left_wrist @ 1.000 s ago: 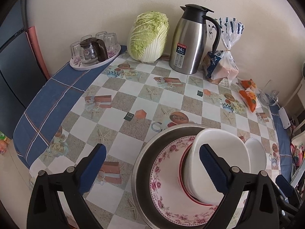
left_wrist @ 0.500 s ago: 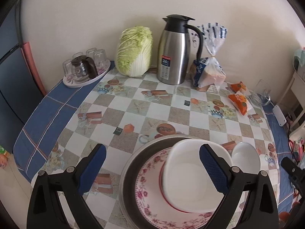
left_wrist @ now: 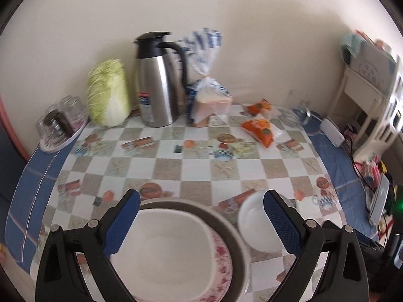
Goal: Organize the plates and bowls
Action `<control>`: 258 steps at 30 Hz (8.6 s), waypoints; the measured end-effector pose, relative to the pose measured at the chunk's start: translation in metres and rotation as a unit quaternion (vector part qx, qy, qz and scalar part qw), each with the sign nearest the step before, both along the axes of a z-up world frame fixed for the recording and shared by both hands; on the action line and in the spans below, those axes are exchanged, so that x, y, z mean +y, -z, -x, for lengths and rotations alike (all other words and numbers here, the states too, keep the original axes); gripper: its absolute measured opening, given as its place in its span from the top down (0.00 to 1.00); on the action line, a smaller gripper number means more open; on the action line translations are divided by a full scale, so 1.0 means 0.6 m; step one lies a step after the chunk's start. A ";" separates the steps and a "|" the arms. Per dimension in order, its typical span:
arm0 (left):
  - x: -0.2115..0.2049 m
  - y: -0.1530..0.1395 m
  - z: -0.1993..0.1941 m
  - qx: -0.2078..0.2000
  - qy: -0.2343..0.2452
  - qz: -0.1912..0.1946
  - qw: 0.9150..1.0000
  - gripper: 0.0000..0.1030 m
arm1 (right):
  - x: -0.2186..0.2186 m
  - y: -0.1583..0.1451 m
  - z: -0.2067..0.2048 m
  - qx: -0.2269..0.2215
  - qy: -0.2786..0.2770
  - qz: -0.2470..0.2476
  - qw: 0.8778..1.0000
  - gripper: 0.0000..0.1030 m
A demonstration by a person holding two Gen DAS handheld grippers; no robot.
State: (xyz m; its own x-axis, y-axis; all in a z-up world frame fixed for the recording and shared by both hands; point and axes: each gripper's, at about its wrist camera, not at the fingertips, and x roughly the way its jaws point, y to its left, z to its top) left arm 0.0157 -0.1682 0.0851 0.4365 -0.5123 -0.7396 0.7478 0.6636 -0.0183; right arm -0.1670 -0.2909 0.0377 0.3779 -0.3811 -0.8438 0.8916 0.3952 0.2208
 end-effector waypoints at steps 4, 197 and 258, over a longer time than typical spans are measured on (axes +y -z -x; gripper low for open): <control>-0.051 0.016 0.019 -0.004 0.030 -0.025 0.999 0.04 | -0.010 0.033 -0.010 0.017 -0.006 -0.020 1.000 0.00; 0.295 0.157 -0.097 0.075 -0.094 -0.147 0.982 0.10 | 0.237 0.018 -0.166 0.081 -0.244 0.055 0.965 0.00; 0.296 0.149 -0.099 0.078 -0.093 -0.107 0.987 0.10 | 0.236 0.021 -0.172 0.097 -0.252 0.058 0.961 0.00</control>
State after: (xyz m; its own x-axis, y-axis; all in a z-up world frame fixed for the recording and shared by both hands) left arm 0.0748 0.0094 -0.0045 0.3803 -0.2595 -0.8877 0.6117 0.7905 0.0309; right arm -0.0636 -0.1495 0.0254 0.3796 -0.2865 -0.8797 0.6003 0.7998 -0.0014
